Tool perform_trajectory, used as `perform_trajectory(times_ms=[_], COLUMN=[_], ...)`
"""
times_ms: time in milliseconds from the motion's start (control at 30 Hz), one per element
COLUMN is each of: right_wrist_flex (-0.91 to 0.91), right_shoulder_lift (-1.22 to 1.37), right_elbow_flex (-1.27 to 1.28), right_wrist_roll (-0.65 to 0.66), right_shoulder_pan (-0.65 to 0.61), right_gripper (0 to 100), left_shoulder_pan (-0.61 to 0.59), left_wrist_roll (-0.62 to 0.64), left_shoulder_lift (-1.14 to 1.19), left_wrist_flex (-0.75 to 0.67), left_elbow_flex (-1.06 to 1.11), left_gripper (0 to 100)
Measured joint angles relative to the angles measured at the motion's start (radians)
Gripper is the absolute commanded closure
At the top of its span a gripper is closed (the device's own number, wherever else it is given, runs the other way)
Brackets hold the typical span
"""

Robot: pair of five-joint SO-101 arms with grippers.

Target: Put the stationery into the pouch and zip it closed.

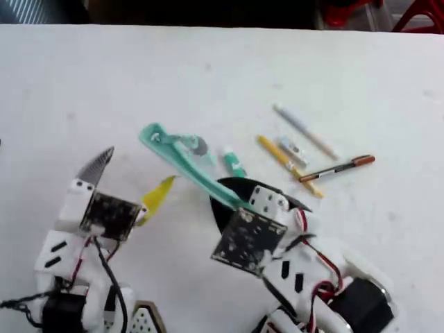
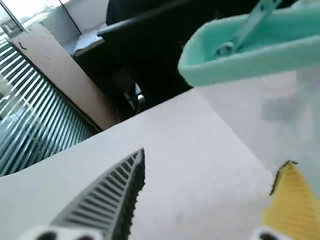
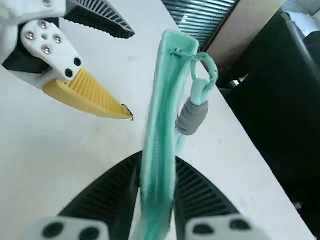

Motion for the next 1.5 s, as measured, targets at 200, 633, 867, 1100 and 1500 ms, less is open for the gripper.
perform_trajectory(times_ms=[200, 633, 867, 1100, 1500], right_wrist_flex=[0.002, 0.229, 0.178, 0.038, 0.025], right_shoulder_lift=[0.058, 0.074, 0.060, 0.054, 0.052], right_elbow_flex=[0.002, -0.203, -0.107, 0.066, 0.152], right_wrist_roll=[0.011, 0.129, 0.101, 0.006, -0.043], right_shoulder_pan=[0.017, -0.020, -0.031, 0.009, 0.338], right_gripper=[98.1, 98.0, 98.0, 98.0, 95.7], left_shoulder_pan=[0.072, 0.129, 0.129, 0.135, 0.164], left_wrist_roll=[0.058, 0.180, 0.186, 0.186, 0.227], left_shoulder_lift=[-0.025, -0.025, -0.025, -0.025, -0.025], left_wrist_flex=[0.072, 0.084, 0.084, 0.086, 0.075], left_elbow_flex=[0.000, 0.000, 0.000, 0.000, 0.000], left_gripper=[60, 60, 60, 60, 60])
